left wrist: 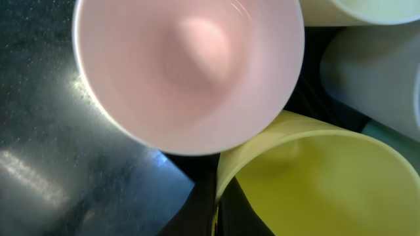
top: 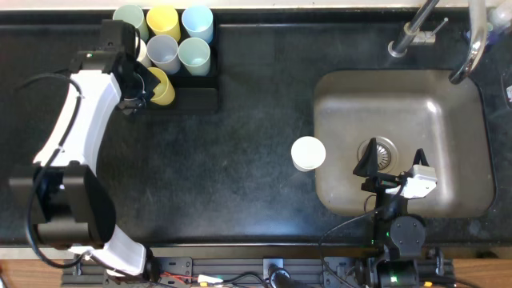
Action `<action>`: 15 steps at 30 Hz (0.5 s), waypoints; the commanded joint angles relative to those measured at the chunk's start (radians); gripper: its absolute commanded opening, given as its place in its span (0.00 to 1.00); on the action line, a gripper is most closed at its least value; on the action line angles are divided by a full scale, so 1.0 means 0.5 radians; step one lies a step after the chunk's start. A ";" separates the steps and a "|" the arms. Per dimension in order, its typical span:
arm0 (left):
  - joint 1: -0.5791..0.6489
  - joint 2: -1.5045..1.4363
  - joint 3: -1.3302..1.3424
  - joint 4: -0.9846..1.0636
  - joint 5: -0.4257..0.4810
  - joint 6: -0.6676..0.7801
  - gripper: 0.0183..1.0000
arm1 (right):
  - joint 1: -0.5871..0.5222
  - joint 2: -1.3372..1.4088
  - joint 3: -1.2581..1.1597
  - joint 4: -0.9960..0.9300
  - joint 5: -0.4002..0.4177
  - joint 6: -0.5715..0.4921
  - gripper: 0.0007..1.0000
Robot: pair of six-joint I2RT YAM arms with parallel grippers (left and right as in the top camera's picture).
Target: Store Cups
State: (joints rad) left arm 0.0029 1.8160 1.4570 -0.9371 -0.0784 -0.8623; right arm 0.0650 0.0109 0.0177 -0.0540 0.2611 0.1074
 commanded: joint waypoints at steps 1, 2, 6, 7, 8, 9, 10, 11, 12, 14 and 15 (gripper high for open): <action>-0.057 0.063 -0.014 0.040 -0.074 -0.021 0.02 | -0.011 -0.014 -0.027 0.005 -0.004 -0.005 1.00; -0.061 0.069 -0.014 0.043 -0.074 -0.021 0.02 | -0.011 -0.014 -0.027 0.006 -0.004 -0.005 1.00; -0.065 0.095 -0.014 0.040 -0.072 -0.021 0.02 | -0.011 -0.014 -0.027 0.005 -0.004 -0.006 1.00; -0.065 0.098 -0.014 0.040 -0.072 -0.021 0.02 | -0.011 -0.014 -0.027 0.006 -0.004 -0.005 1.00; -0.065 0.098 -0.014 0.040 -0.072 -0.021 0.02 | -0.011 -0.014 -0.027 0.005 -0.004 -0.005 1.00; -0.065 0.098 -0.014 0.041 -0.072 -0.020 0.02 | -0.011 -0.014 -0.027 0.005 -0.004 -0.005 1.00; -0.065 0.098 -0.014 0.042 -0.072 -0.021 0.02 | -0.011 -0.014 -0.027 0.005 -0.004 -0.006 1.00; -0.065 0.098 -0.014 0.041 -0.072 -0.020 0.10 | -0.011 -0.014 -0.027 0.005 -0.004 -0.005 1.00; -0.065 0.098 -0.014 0.041 -0.072 -0.021 0.25 | -0.011 -0.014 -0.027 0.006 -0.004 -0.005 1.00; -0.065 0.098 -0.014 0.040 -0.072 -0.021 0.81 | -0.011 -0.014 -0.027 0.006 -0.004 -0.005 1.00; -0.065 0.098 -0.014 0.040 -0.072 -0.021 0.94 | -0.011 -0.014 -0.027 0.005 -0.004 -0.006 1.00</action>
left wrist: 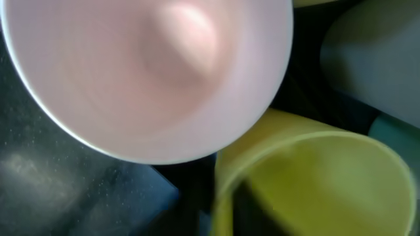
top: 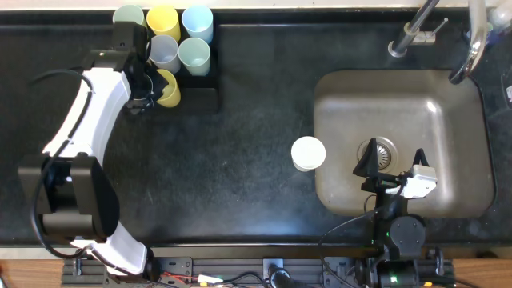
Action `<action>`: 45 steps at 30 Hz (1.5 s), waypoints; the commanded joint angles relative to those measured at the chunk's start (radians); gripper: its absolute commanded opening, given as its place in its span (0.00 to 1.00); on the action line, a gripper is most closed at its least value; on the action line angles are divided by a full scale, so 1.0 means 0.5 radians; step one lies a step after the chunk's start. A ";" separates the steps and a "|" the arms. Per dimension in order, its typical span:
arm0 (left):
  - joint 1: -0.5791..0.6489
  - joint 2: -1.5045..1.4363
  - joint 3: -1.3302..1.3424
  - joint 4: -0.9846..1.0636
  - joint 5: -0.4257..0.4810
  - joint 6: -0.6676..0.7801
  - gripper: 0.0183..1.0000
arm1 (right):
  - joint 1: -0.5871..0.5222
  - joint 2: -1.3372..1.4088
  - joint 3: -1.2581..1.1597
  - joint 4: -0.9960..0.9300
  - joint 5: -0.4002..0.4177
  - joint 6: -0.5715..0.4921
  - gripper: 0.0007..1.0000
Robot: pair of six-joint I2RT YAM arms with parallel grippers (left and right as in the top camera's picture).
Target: Store Cups
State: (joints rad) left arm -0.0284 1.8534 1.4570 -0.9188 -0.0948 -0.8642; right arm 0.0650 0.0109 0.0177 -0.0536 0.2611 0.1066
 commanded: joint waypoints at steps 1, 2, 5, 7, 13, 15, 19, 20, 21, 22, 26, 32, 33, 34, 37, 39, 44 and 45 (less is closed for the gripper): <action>-0.002 0.024 -0.014 0.004 -0.039 -0.016 1.00 | -0.011 -0.014 -0.027 0.005 -0.004 -0.004 1.00; -0.002 0.024 -0.014 0.003 -0.040 -0.015 1.00 | -0.011 -0.014 -0.027 0.005 -0.004 -0.004 1.00; -0.002 0.021 -0.014 0.000 -0.039 -0.008 1.00 | -0.011 -0.014 -0.027 0.005 -0.004 -0.004 1.00; -0.002 -0.012 -0.014 -0.014 -0.039 -0.008 1.00 | -0.011 -0.014 -0.027 0.005 -0.004 -0.004 1.00; -0.002 -0.340 -0.014 -0.056 -0.040 0.006 1.00 | -0.011 -0.014 -0.027 0.005 -0.004 -0.004 1.00; -0.002 -0.512 -0.014 -0.117 -0.040 0.006 1.00 | -0.011 -0.014 -0.027 0.005 -0.004 -0.005 1.00; -0.002 -0.926 -0.014 -0.394 -0.069 0.007 1.00 | -0.011 -0.014 -0.027 0.005 -0.004 -0.004 1.00; -0.002 -1.062 -0.022 -0.516 -0.101 0.007 1.00 | -0.011 -0.014 -0.027 0.005 -0.004 -0.004 1.00; -0.002 -1.203 -0.043 -0.634 -0.130 0.007 1.00 | -0.011 -0.014 -0.027 0.005 -0.004 -0.004 1.00; -0.002 -1.312 -0.072 -0.713 -0.128 0.005 1.00 | -0.011 -0.014 -0.027 0.005 -0.004 -0.005 1.00; -0.002 -1.926 -0.395 -0.951 -0.130 0.007 1.00 | -0.011 -0.014 -0.027 0.005 -0.004 -0.004 1.00; -0.002 -3.015 -1.560 -0.036 -0.101 0.909 1.00 | -0.011 -0.014 -0.027 0.005 -0.004 -0.004 1.00; 0.001 -3.161 -1.796 0.372 -0.053 1.159 1.00 | -0.011 -0.014 -0.027 0.005 -0.004 -0.004 1.00; 0.002 -3.236 -1.940 0.645 -0.014 1.302 1.00 | -0.011 -0.014 -0.027 0.005 -0.004 -0.004 1.00; 0.002 -3.406 -2.444 1.727 0.118 1.636 1.00 | -0.011 -0.014 -0.027 0.005 -0.004 -0.004 0.99; 0.002 -3.428 -2.715 2.358 0.150 1.677 1.00 | -0.011 -0.014 -0.027 0.005 -0.004 -0.004 1.00; 0.002 -3.465 -2.892 2.374 0.097 1.737 1.00 | -0.011 -0.014 -0.027 0.005 -0.004 -0.004 1.00; 0.002 -3.484 -2.899 2.263 0.097 1.736 1.00 | -0.011 -0.014 -0.027 0.005 -0.004 -0.004 0.99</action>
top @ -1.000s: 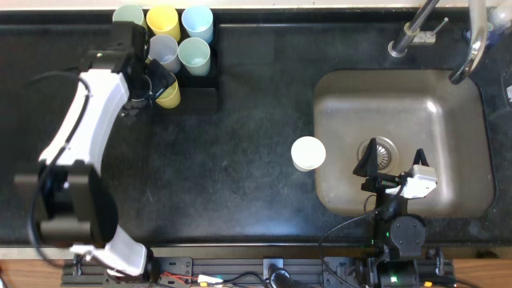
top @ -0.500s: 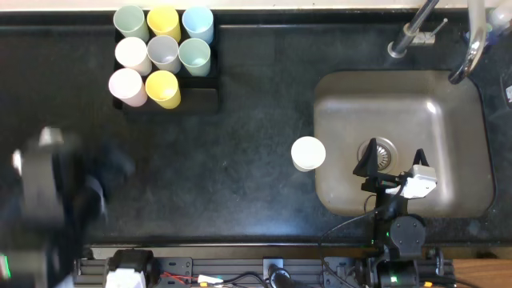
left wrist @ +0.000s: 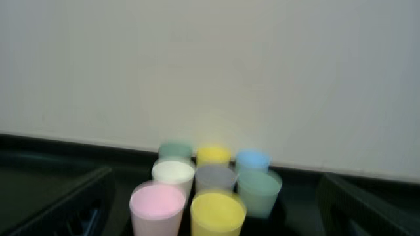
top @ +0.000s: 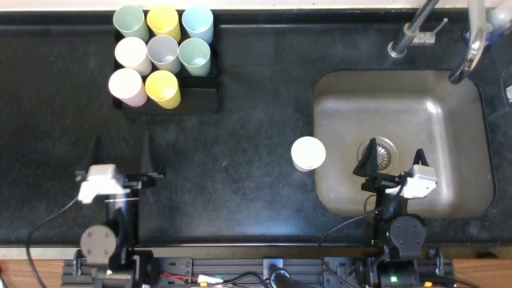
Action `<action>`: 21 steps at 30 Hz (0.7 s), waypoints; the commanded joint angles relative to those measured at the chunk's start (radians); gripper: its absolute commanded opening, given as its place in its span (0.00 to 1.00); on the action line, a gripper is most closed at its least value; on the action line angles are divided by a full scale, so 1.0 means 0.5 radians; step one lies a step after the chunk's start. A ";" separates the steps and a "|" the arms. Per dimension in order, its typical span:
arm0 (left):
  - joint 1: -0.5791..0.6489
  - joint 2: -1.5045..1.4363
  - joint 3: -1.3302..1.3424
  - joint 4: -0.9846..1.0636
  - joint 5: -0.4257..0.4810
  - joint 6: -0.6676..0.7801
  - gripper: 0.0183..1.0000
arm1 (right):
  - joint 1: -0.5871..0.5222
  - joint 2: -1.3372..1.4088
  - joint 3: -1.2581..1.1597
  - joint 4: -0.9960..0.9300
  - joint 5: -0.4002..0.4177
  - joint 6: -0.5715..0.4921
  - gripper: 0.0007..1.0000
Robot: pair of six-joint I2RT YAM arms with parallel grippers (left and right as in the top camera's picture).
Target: Store Cups
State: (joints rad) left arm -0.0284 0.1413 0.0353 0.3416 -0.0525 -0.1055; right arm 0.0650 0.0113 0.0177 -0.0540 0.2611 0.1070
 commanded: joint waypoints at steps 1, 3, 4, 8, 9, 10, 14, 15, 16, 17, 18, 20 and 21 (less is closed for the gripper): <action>0.002 -0.086 -0.055 -0.381 0.011 0.220 1.00 | -0.011 -0.015 -0.027 0.006 -0.004 -0.005 1.00; 0.002 -0.163 -0.055 -0.628 0.013 0.219 1.00 | -0.011 -0.015 -0.027 0.006 -0.004 -0.005 1.00; 0.002 -0.222 -0.055 -0.759 0.013 0.219 1.00 | -0.011 -0.015 -0.027 0.006 -0.004 -0.005 1.00; 0.002 -0.277 -0.055 -0.847 0.011 0.280 1.00 | -0.011 -0.015 -0.027 0.005 -0.004 -0.005 1.00; 0.002 -0.277 -0.055 -0.846 0.012 0.279 1.00 | -0.011 -0.015 -0.027 0.005 -0.004 -0.005 1.00; 0.002 -0.277 -0.055 -0.846 0.013 0.278 1.00 | -0.011 -0.015 -0.027 0.006 -0.004 -0.005 1.00; 0.002 -0.277 -0.055 -0.845 0.013 0.278 1.00 | -0.011 -0.015 -0.027 0.005 -0.004 -0.005 1.00; 0.002 -0.277 -0.055 -0.846 0.013 0.278 1.00 | -0.011 -0.015 -0.027 0.005 -0.004 -0.005 1.00; 0.002 -0.277 -0.055 -0.846 0.014 0.278 1.00 | -0.011 -0.015 -0.027 0.005 -0.004 -0.005 1.00; 0.002 -0.277 -0.055 -0.846 0.013 0.278 1.00 | -0.011 -0.015 -0.027 0.005 -0.004 -0.005 1.00; 0.002 -0.277 -0.055 -0.846 0.013 0.278 1.00 | -0.011 -0.015 -0.027 0.006 -0.004 -0.005 1.00; 0.002 -0.277 -0.055 -0.846 0.013 0.278 1.00 | -0.011 -0.015 -0.027 0.006 -0.004 -0.005 1.00; 0.002 -0.277 -0.055 -0.846 0.013 0.278 1.00 | -0.011 -0.015 -0.027 0.006 -0.004 -0.005 1.00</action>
